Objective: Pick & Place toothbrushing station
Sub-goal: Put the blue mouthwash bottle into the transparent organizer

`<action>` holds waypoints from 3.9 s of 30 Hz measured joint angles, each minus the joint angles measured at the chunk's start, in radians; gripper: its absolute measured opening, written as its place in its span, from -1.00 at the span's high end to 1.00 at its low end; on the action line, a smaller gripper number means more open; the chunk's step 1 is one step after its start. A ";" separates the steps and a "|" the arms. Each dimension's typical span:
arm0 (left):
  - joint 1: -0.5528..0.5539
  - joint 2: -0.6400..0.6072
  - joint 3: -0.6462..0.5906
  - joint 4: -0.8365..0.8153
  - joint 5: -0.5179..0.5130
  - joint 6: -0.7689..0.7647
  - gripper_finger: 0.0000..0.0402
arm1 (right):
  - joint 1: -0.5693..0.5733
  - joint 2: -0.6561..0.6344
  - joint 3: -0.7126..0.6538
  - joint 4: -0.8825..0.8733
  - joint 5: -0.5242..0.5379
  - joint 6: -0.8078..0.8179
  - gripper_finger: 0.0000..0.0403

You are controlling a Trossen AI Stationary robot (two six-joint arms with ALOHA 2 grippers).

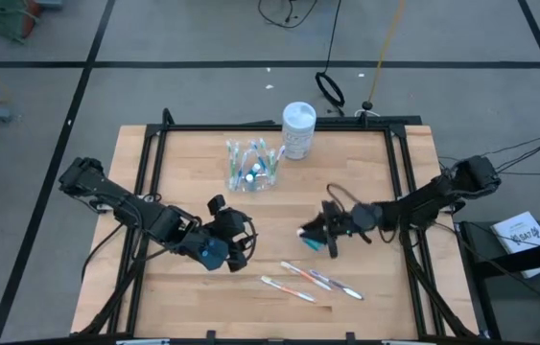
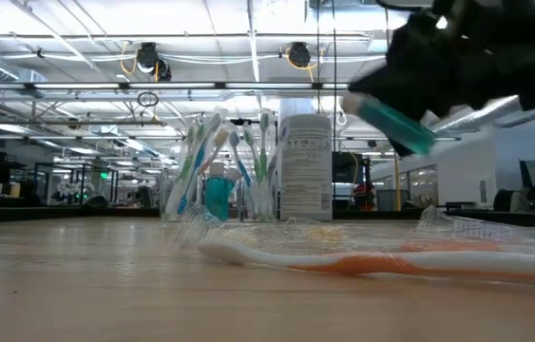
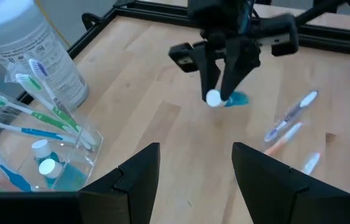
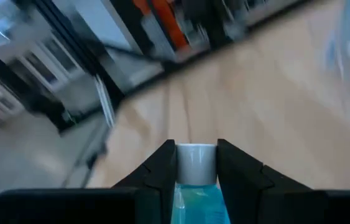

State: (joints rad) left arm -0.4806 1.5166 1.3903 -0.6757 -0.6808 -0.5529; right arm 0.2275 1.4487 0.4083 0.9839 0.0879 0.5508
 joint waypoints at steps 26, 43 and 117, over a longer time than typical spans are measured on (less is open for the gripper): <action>0.180 0.278 0.000 0.527 0.174 0.387 -0.03 | -0.207 -0.001 0.025 -0.139 -0.381 -0.129 0.55; 0.280 0.298 0.000 0.483 0.419 -0.079 -0.03 | -0.206 -0.001 0.025 -0.114 -0.371 -0.152 0.55; 0.315 0.380 -0.001 0.436 0.444 -0.333 -0.03 | -0.217 -0.036 0.026 -0.087 -0.270 -0.065 0.55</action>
State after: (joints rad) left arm -0.1660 1.8965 1.3895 -0.2393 -0.2367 -0.8860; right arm 0.0102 1.4124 0.4339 0.8965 -0.1825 0.4855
